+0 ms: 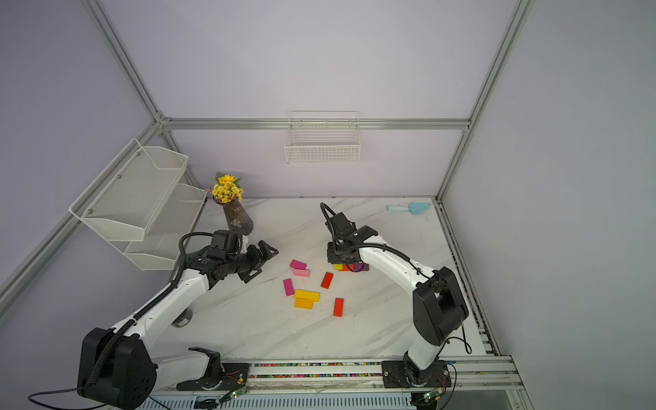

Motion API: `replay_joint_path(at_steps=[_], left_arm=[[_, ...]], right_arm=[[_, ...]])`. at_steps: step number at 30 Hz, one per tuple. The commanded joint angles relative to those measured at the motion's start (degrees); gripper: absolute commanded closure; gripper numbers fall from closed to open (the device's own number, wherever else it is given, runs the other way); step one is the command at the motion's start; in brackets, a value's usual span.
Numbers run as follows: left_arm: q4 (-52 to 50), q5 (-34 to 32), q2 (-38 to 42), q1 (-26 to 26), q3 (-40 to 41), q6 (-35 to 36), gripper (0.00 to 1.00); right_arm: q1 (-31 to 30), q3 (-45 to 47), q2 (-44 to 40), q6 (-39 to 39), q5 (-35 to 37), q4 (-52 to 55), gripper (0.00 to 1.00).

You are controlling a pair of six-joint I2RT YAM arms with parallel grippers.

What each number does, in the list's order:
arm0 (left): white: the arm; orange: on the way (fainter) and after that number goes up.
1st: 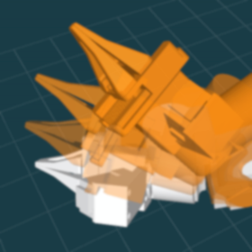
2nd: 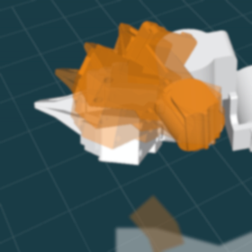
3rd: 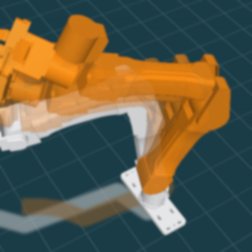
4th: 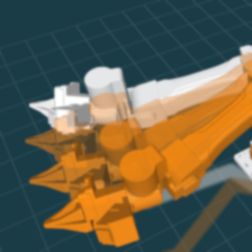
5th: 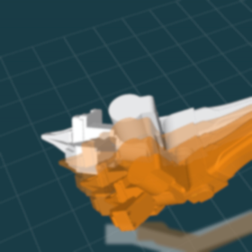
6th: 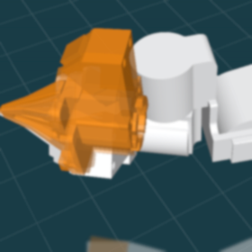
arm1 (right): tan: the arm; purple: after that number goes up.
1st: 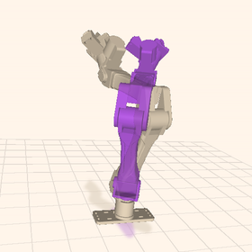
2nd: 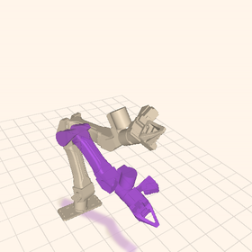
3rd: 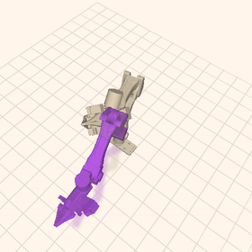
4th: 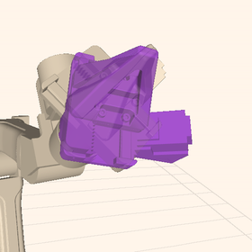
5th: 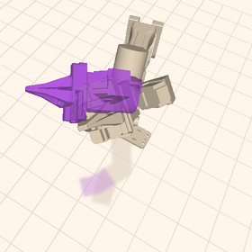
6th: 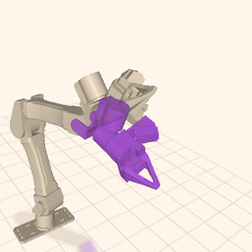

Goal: Assemble the letter c with building blocks
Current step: Pick up the building block from the center of the board, then place the building block at the center of the board.

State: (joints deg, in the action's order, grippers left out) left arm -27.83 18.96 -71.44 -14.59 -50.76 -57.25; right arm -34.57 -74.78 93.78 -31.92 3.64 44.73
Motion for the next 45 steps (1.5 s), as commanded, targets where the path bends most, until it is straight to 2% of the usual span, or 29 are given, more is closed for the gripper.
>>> replay_joint_path(at_steps=[1,7,12,20,25,45], left_arm=[[1.16,-2.81,1.72,-3.47,-0.65,-4.59,0.0],[-0.56,-5.79,0.22,-9.67,-1.39,-9.77,0.0],[-4.75,-9.84,0.22,-12.69,-3.73,-9.31,0.0],[-7.84,-11.23,1.57,-13.18,-6.16,-6.99,0.0],[-8.9,-9.77,0.42,-13.27,-7.74,-5.82,0.0],[-3.54,-5.62,-3.84,-13.22,-7.57,-4.62,0.0]], right_arm=[[-0.41,5.25,-3.93,-6.68,3.1,1.11,0.87],[-0.42,14.31,-8.38,-7.38,2.64,-0.91,0.87],[-0.41,18.59,-8.96,-4.37,2.0,-4.34,0.86],[-0.41,19.68,-5.84,-2.0,3.17,-7.21,0.86],[-0.5,19.76,-3.35,-3.0,3.82,-9.08,0.86],[-3.57,12.72,8.56,-7.43,5.57,-10.42,0.86]])
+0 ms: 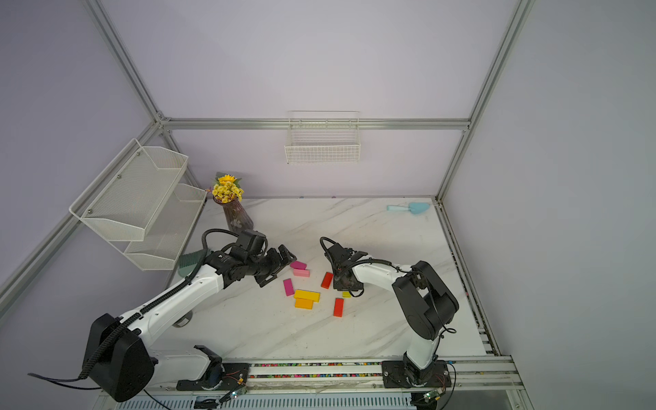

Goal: Assemble the letter c with building blocks
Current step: Place the building block at the center of the board, then adjust the building block at the center of the board.

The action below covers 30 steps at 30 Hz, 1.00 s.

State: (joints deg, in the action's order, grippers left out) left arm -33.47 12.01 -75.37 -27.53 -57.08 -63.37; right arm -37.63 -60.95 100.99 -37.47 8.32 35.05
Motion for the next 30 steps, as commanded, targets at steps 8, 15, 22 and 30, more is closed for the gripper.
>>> replay_joint_path(at_steps=[8,15,22,30], left_arm=[[3.39,2.13,-0.56,-0.33,-1.2,1.33,0.0],[3.85,2.6,-0.48,-0.38,-0.4,0.97,0.0],[3.85,2.93,0.73,-0.33,-0.01,0.88,0.0],[3.77,3.65,1.55,-0.33,-0.91,1.22,0.0]], right_arm=[[-0.61,-1.79,2.09,-1.97,1.17,-0.25,0.82],[-0.61,-1.63,2.46,-2.74,0.84,-0.59,0.67],[-0.61,-2.43,-1.98,-4.09,-0.23,0.33,0.48],[-0.61,-3.88,-10.73,-6.38,-0.59,4.6,0.28]])
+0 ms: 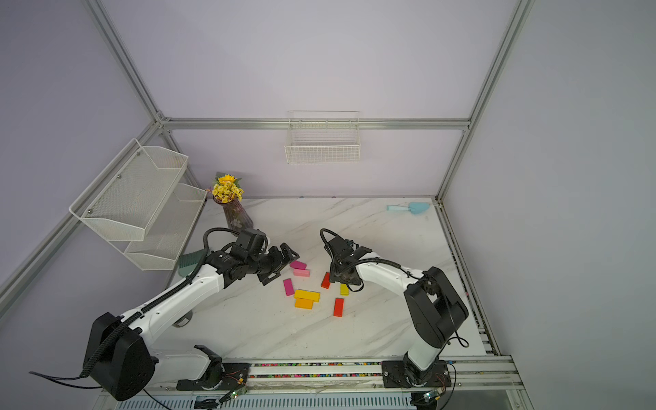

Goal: Assemble the letter c with building blocks
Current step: Adjust the building block at the center of the board.

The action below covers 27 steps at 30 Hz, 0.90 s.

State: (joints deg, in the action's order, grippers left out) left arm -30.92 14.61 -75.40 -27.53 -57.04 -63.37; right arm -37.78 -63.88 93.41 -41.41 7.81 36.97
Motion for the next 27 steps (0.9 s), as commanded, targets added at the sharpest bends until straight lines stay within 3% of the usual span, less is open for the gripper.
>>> replay_joint_path(at_steps=[1,13,18,27], left_arm=[[1.2,1.18,1.52,-0.4,-1.06,1.24,0.0],[1.91,2.47,0.11,-0.35,-2.03,1.67,0.0],[1.91,2.9,-0.21,-0.36,-2.12,1.94,0.0],[1.3,3.34,-0.28,-0.34,-1.94,2.16,0.0]], right_arm=[[-0.45,-0.29,-4.37,-3.0,-0.75,2.75,0.26],[-0.45,13.43,-11.84,-10.07,-7.85,-5.68,0.17],[-0.04,13.91,-9.66,-10.15,-8.2,-9.82,0.1],[3.2,13.79,-3.23,-10.36,-11.41,-17.18,0.09]])
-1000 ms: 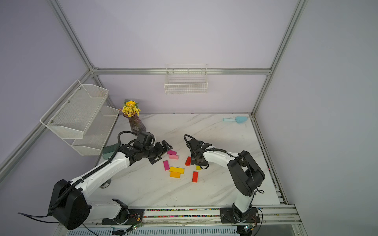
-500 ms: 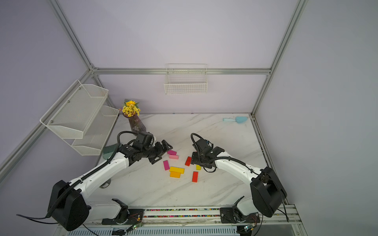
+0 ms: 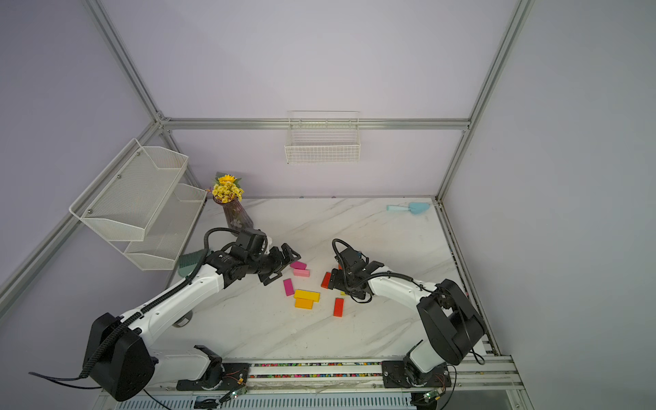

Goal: Assemble the letter c with building blocks
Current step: Adjust the building block at the center of the board.

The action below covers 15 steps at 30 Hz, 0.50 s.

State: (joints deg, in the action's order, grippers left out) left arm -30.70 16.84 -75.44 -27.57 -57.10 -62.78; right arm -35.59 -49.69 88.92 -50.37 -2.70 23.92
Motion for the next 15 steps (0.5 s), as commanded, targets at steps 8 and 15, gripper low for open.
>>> replay_joint_path(at_steps=[8,15], left_arm=[[-0.15,0.87,-0.63,-0.3,-2.92,2.23,0.0],[-0.24,0.84,-1.37,-0.29,-3.63,2.23,0.0]], right_arm=[[2.85,-0.49,4.3,-1.62,-3.22,-7.32,0.09],[3.82,-0.81,5.55,-1.95,-4.32,-8.2,0.1]])
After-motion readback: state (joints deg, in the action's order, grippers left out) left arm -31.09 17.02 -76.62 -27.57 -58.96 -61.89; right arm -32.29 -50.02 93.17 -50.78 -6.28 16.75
